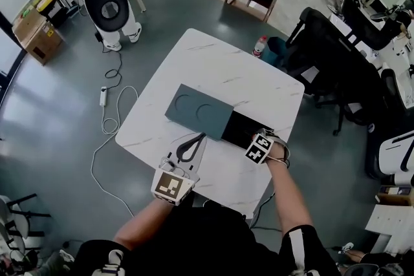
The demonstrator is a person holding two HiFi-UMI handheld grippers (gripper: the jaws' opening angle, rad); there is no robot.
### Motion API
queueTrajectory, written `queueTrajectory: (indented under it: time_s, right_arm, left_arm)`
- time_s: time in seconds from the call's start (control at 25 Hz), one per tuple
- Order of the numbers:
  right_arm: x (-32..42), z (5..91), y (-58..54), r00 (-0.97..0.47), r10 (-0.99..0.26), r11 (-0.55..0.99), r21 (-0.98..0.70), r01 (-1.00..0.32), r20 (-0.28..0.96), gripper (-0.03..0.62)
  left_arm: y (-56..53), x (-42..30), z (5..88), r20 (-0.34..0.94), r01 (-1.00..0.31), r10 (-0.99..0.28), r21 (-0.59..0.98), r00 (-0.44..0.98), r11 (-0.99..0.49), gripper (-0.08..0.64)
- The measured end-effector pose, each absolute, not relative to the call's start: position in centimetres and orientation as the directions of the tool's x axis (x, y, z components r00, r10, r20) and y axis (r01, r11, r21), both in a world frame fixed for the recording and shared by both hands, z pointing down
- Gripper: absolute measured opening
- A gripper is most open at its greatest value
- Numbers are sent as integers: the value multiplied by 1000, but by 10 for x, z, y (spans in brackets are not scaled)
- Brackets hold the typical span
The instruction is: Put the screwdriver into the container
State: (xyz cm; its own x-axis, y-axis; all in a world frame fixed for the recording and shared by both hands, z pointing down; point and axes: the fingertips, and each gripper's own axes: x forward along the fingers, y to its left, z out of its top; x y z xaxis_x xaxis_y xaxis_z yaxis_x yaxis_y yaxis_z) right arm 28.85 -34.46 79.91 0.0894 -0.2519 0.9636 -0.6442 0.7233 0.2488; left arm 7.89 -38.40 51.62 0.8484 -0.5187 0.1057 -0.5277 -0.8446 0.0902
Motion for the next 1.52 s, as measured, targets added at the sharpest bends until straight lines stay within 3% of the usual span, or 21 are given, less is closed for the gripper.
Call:
queueTrajectory:
  time_s: [0.24, 0.36, 0.6, 0.8, 1.04, 1.28, 1.52]
  right_arm:
    - [287, 799, -344, 99, -245, 730, 251, -636, 964, 116]
    - [286, 789, -344, 85, -266, 716, 256, -649, 960, 172]
    - [266, 711, -349, -3, -479, 612, 332, -718, 878, 170]
    - [252, 625, -352, -51, -724, 420, 381, -823, 688, 161]
    - [233, 526, -342, -79, -928, 198, 301, -933, 364, 64]
    - [224, 462, -320, -60, -994, 73, 145, -987, 94, 26]
    - [226, 441, -301, 3, -999, -5, 76, -997, -35, 25]
  left_arm:
    - [-387, 70, 517, 102, -546, -538, 89, 837, -833, 5]
    - [-386, 71, 514, 101, -547, -538, 104, 837, -831, 5]
    - [-384, 74, 510, 82, -534, -529, 80, 845, -842, 5]
    - [-379, 86, 504, 67, -509, -504, 77, 861, -858, 5]
    - [-368, 101, 489, 40, -473, -471, 78, 881, -878, 5]
    - [-361, 115, 470, 8, -444, -445, 71, 896, -893, 5]
    - [-356, 119, 460, -14, -419, -420, 38, 907, -907, 5]
